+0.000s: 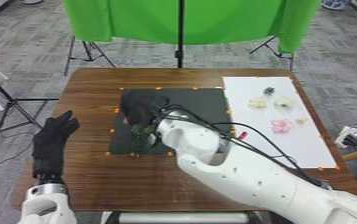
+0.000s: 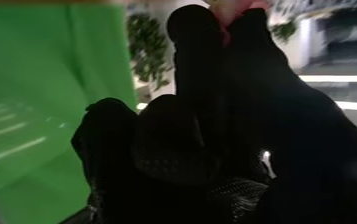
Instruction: Arrange flowers
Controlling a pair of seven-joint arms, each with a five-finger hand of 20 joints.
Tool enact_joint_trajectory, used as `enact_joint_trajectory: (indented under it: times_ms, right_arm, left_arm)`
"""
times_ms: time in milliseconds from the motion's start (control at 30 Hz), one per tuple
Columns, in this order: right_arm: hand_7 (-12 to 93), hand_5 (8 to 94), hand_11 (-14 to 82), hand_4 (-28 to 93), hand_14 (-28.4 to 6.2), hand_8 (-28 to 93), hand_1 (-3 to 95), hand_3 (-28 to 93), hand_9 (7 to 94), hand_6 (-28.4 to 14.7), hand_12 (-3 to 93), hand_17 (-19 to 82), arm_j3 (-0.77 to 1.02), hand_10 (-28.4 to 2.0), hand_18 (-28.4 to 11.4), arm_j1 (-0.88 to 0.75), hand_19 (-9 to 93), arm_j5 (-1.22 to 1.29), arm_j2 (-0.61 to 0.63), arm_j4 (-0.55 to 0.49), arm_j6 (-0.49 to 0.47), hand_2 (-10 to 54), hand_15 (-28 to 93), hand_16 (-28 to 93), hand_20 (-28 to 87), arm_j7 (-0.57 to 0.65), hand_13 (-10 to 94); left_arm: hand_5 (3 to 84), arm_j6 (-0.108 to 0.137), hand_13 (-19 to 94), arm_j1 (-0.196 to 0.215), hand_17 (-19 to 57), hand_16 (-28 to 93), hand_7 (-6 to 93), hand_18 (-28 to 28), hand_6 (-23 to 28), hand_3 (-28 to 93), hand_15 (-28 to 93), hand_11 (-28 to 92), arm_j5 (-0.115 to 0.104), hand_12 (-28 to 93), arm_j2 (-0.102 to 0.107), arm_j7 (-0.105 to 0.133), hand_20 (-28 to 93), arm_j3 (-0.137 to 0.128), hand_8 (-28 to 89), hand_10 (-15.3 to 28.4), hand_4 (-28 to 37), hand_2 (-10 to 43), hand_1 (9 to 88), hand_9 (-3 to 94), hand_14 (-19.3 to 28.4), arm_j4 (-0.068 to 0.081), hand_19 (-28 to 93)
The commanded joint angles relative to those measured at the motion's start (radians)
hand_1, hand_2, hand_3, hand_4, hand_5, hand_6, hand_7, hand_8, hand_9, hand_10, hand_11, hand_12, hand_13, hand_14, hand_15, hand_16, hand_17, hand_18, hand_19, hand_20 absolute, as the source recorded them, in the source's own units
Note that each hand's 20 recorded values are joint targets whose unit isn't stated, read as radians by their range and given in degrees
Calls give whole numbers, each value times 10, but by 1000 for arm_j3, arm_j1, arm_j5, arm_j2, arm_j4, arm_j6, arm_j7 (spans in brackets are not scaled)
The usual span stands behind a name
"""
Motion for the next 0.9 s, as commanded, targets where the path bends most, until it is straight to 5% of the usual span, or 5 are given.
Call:
enact_joint_trajectory:
  times_ms: [33, 633, 900]
  right_arm:
    - [269, 788, 121, -239, -22, 67, 598, 614, 877, 28, 476, 668, -49, -73, -107, -19, 932, -36, -50, 75, 2, -95, 716, 368, 674, -19, 854]
    - [274, 766, 109, -227, -28, 54, 580, 620, 846, 32, 471, 656, -42, -79, -109, -18, 932, -60, -116, 176, 64, -95, 716, 369, 671, -25, 841]
    - [226, 651, 181, -230, -34, 4, 494, 665, 759, 29, 392, 639, -36, -100, -114, -23, 932, -68, -107, 168, 23, -95, 705, 368, 656, -34, 825]
  left_arm:
    - [466, -14, 303, 20, 33, -25, 123, 133, 47, 658, 296, 205, -18, 107, 6, 5, 206, 15, -68, 142, -283, 89, 144, 436, 173, -1, 132]
    - [464, -26, 305, 11, 30, -23, 122, 134, 48, 657, 311, 211, -13, 112, 16, -12, 207, 44, -67, 142, -283, 81, 140, 438, 179, 0, 138]
    - [462, -19, 309, 20, 30, -23, 122, 135, 48, 660, 319, 217, -17, 115, 8, 0, 208, 42, -66, 142, -283, 76, 140, 441, 180, -3, 140]
